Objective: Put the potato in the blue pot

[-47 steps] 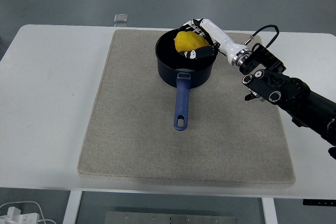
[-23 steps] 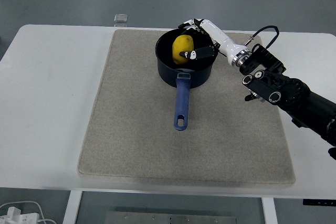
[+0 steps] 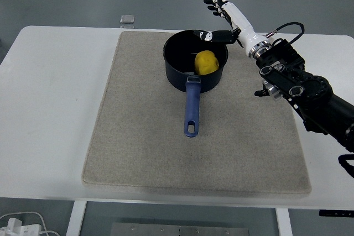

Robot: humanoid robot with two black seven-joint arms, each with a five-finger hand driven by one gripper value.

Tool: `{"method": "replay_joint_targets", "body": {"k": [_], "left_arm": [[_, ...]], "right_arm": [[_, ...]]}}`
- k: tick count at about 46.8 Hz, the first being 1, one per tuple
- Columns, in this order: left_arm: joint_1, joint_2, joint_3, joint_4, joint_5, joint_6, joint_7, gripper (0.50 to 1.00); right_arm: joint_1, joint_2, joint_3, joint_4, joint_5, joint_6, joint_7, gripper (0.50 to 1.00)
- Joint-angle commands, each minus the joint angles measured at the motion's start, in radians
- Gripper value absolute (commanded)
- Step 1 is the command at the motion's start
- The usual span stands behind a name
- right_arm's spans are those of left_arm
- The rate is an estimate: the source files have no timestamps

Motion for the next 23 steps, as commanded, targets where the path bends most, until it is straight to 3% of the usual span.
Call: {"method": "replay_joint_targets", "body": {"k": [1, 14, 23], "left_arm": [[0.0, 0.0, 0.0, 0.0, 0.0, -0.001, 0.0, 0.999], [-0.002, 0.0, 0.002, 0.0, 0.0, -0.001, 0.0, 0.999], [-0.002, 0.0, 0.002, 0.0, 0.0, 0.0, 0.0, 0.999]], "right_arm": [[0.0, 0.0, 0.01, -0.001, 0.148, 0.0, -0.039, 0.897], [0.0, -0.011, 0.013, -0.008, 0.584, 0.011, -0.127, 0.899], [0.001, -0.057, 0.085, -0.009, 0.788, 0.042, -0.128, 0.899]]}}
